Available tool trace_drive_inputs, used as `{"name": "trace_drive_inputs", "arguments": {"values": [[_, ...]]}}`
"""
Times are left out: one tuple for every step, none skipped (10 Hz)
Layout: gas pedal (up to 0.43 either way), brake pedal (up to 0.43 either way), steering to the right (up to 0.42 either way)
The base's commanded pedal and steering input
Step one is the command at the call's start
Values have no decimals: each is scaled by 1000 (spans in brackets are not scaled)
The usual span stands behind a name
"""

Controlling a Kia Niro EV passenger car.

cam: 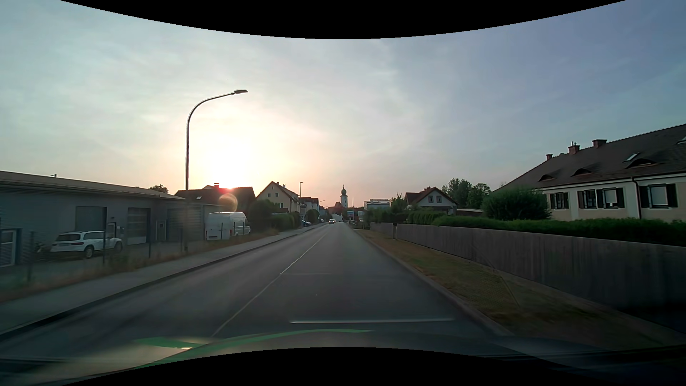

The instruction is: Follow the waypoints while adhering to traffic rules and regulations

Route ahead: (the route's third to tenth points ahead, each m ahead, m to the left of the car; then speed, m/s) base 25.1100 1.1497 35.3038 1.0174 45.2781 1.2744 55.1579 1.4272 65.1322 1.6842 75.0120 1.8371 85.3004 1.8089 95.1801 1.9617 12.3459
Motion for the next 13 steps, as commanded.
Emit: {"name": "trace_drive_inputs", "arguments": {"values": [[220, 0, 1], [220, 0, 0], [220, 0, 0], [220, 0, 0], [209, 0, 0], [197, 0, 0], [189, 0, 0], [150, 0, 0], [150, 0, -1], [150, 0, -2], [138, 0, -3], [59, 0, -3], [47, 0, -3]]}}
